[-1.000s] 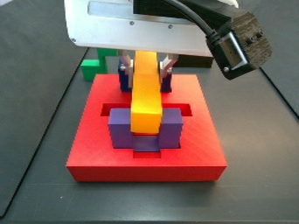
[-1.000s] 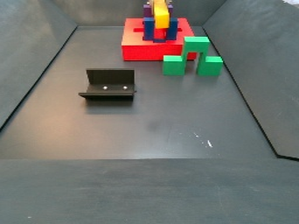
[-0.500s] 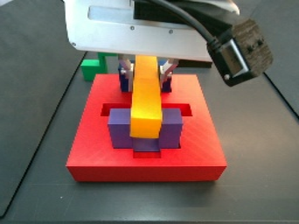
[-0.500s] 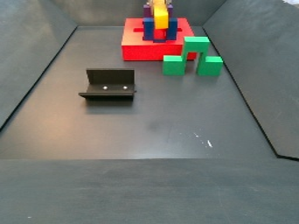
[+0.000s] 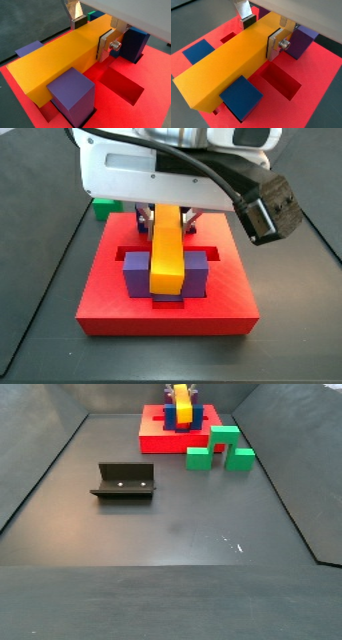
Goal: Pick up the yellow object. Move up. Move to above the board. Insert the yellow object.
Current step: Insert the yellow object.
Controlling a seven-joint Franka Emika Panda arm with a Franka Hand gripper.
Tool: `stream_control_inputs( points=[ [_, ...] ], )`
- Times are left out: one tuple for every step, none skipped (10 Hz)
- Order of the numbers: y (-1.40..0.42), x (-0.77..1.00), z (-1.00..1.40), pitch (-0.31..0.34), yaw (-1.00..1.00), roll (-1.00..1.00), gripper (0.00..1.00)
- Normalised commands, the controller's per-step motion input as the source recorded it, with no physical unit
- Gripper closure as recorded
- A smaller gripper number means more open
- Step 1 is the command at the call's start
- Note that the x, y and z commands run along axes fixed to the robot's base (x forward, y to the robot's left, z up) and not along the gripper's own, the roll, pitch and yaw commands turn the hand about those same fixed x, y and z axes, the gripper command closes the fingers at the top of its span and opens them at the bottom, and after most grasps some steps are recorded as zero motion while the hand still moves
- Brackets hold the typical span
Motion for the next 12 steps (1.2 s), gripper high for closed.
stream_control_inputs(
  points=[
    [-0.06,0.08,-0.16,0.000,0.00,0.11,1.00],
    [-0.03,0.06,-0.15,0.000,0.00,0.07,1.00],
    [-0.04,0.07,-0.15,0.000,0.00,0.06,1.00],
    [-0.05,0.08,-0.15,0.000,0.00,0.07,1.00],
    [-0.04,0.07,-0.15,0.000,0.00,0.04,1.00],
    [-0.04,0.06,-0.15,0.000,0.00,0.04,1.00],
    [-0.04,0.03,-0.16,0.000,0.00,0.04,1.00],
    [-0.03,0.02,-0.19,0.000,0.00,0.05,1.00],
    [-0.01,0.01,-0.21,0.000,0.00,0.04,1.00],
    [-0.01,0.03,-0.23,0.000,0.00,0.05,1.00],
    [0.00,0.09,-0.24,0.000,0.02,0.07,1.00],
    [-0.01,0.09,-0.24,0.000,0.03,0.09,1.00]
  ],
)
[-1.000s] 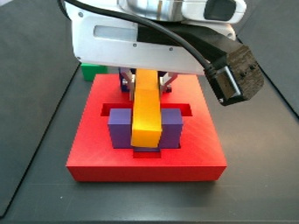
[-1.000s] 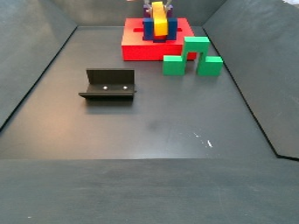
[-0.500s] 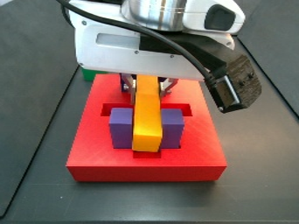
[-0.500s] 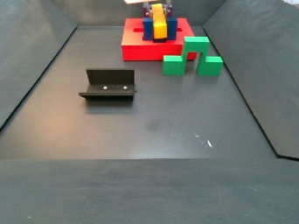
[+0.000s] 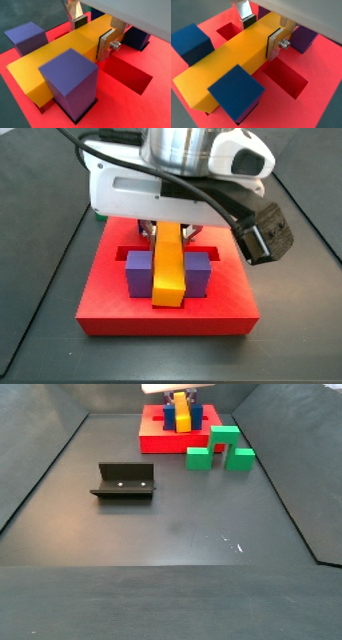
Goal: Pick up the yellow object. Move up. Move to above the board. Insert the yellow object.
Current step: Insert the yellow object.
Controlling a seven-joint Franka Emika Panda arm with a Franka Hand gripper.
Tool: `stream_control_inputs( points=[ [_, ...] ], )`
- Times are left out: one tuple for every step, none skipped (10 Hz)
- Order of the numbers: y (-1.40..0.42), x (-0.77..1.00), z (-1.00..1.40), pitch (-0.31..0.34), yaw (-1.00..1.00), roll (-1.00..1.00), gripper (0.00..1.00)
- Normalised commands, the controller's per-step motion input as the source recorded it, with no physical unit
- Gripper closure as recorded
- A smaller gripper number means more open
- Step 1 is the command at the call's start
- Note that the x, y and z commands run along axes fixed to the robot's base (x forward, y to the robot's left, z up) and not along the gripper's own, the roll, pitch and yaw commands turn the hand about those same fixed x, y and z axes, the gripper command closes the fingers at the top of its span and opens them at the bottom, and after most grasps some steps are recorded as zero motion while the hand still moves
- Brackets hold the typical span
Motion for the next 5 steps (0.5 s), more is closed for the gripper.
stream_control_inputs(
  points=[
    [-0.02,0.07,-0.23,0.000,0.03,0.10,1.00],
    [0.00,0.03,-0.21,0.000,0.02,0.09,1.00],
    [-0.01,0.00,-0.20,0.000,0.01,0.09,1.00],
    [-0.03,0.00,-0.19,-0.003,0.01,0.08,1.00],
    [-0.01,0.00,-0.07,0.000,0.00,0.04,1.00]
  ],
)
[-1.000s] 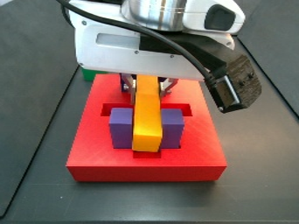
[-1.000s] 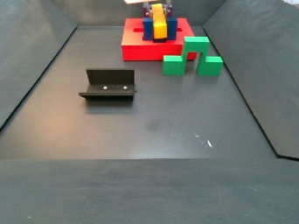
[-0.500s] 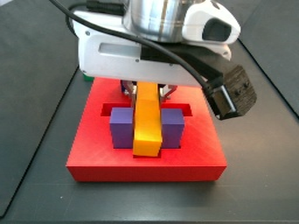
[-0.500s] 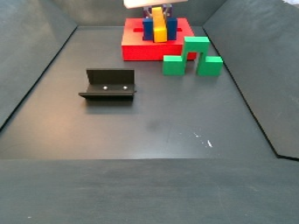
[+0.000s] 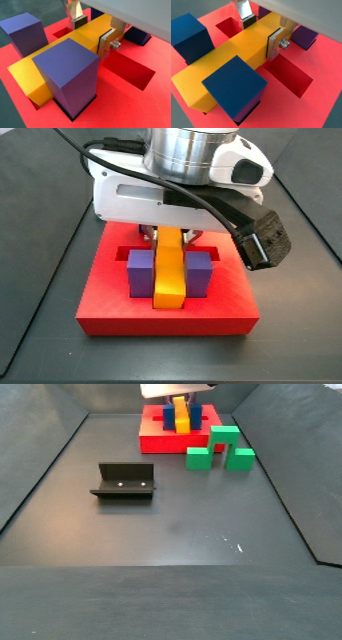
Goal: Pick up the yellow object. Move up. Move to above the board. Insert the yellow object.
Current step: Insert the yellow object.
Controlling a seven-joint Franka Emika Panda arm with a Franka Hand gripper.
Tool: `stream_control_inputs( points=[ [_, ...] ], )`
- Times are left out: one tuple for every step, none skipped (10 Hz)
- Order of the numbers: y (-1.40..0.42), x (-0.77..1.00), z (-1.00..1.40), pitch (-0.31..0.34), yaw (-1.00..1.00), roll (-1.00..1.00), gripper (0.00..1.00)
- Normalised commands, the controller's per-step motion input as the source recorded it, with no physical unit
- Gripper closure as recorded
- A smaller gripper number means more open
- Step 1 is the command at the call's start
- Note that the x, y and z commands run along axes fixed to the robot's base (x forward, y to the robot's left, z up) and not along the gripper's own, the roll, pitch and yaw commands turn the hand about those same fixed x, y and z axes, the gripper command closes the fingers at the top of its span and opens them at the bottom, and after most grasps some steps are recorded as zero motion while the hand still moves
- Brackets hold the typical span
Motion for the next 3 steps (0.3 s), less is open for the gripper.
stream_control_inputs(
  points=[
    [0.00,-0.03,0.00,-0.013,0.00,0.00,1.00],
    [0.00,0.00,0.00,0.000,0.00,0.01,1.00],
    [0.00,0.00,0.00,0.000,0.00,0.01,1.00]
  ],
)
